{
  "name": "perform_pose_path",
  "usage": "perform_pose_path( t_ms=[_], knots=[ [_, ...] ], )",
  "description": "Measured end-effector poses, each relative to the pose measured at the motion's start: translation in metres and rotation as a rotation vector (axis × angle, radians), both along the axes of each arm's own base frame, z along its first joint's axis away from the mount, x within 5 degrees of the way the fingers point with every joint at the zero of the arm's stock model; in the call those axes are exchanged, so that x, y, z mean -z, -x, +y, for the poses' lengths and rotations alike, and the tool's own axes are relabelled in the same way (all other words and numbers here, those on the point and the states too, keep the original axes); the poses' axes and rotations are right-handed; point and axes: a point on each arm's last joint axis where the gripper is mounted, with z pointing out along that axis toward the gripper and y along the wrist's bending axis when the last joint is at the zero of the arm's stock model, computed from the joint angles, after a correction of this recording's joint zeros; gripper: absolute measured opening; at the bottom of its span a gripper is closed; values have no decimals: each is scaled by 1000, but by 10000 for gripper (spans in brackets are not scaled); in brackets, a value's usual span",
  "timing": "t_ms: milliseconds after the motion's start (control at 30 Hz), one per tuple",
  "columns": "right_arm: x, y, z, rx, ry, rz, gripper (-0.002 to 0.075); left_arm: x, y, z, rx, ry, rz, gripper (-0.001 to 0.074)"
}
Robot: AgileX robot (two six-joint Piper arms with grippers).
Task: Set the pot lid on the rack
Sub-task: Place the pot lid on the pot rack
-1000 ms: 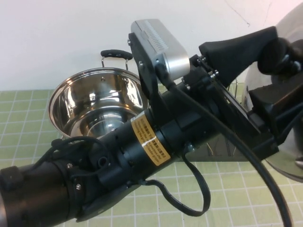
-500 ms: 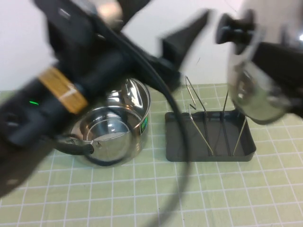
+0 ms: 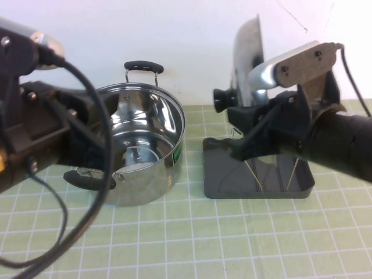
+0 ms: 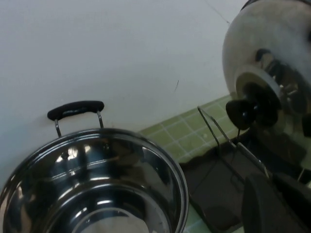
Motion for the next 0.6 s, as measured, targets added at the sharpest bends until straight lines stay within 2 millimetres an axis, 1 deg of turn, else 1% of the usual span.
perform_pose_path(
  t_ms=[200,333,433,600],
  knots=[
    [-1,-20,-26,-25,-47,63,104,-2,7,6,-11,13,30,1],
    [11,-33,-37,-25,-55,120,104,-2,9,6,-11,26,38,0],
    [24,-42,-39,-62,-49,169,104,-2,9,6,-9,34,44,0],
    [44,-52,-31,-108,-60,230,104,-2,9,6,-8,45,52,-1]
  ],
)
